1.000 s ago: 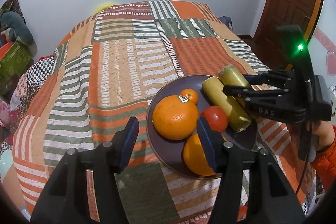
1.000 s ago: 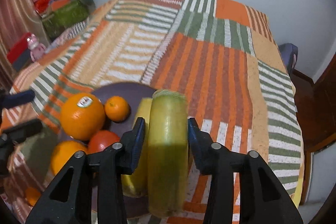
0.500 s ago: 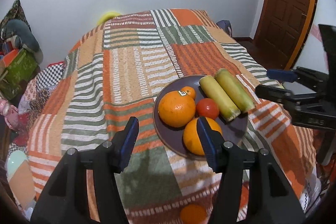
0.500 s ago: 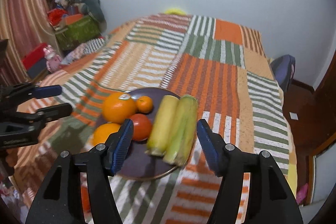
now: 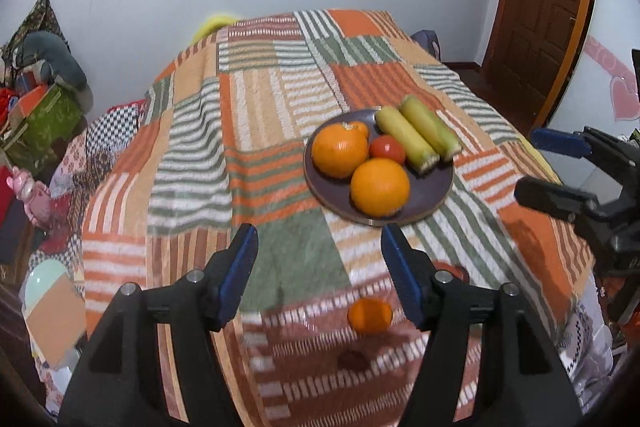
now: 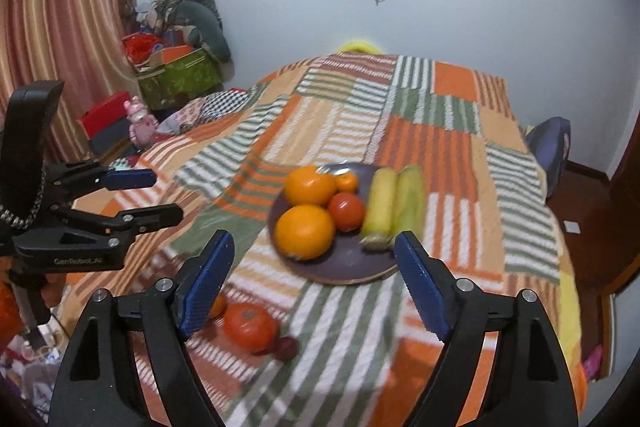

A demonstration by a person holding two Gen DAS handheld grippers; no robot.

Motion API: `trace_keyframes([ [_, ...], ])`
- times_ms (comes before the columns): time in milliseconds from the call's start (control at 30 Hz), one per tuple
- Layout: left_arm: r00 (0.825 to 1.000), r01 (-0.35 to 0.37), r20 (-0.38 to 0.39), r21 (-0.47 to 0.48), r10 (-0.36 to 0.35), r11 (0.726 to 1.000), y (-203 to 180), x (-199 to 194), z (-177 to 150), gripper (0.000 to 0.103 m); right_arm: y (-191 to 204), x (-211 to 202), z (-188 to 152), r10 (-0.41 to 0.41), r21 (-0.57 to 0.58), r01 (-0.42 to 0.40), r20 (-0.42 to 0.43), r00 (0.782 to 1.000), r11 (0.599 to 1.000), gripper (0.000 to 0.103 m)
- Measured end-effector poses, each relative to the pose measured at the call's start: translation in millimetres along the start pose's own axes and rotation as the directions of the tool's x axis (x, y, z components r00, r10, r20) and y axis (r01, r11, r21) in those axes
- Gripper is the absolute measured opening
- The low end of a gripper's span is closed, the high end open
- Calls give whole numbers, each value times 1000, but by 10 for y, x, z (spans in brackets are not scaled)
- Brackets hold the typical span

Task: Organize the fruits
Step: 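Lay both yellow items on the plate and open both grippers, then grasp the small tangerine with the left gripper while the right grasps the large red tomato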

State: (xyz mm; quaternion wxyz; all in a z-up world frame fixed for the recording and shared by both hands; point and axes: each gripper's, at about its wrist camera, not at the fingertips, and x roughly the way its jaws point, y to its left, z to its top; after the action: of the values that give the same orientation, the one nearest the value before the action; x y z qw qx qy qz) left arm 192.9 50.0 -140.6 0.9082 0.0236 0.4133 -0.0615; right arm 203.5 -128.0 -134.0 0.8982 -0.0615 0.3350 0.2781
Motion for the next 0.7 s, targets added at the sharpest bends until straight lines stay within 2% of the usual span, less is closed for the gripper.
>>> trace_keyframes([
  [267, 997, 13, -76, -28, -15, 1000, 62, 69, -319, 64, 223, 280, -288, 50, 8, -49, -93, 994, 999, 80],
  [567, 989, 46, -140, -39, -51, 998, 63, 218, -577, 64, 311, 596, -570, 93, 27, -89, -192, 977, 996, 80],
  [700, 984, 63, -163, -45, -69, 997, 59, 290, -658, 64, 345, 698, -610, 106, 18, -105, -223, 969, 994, 72],
])
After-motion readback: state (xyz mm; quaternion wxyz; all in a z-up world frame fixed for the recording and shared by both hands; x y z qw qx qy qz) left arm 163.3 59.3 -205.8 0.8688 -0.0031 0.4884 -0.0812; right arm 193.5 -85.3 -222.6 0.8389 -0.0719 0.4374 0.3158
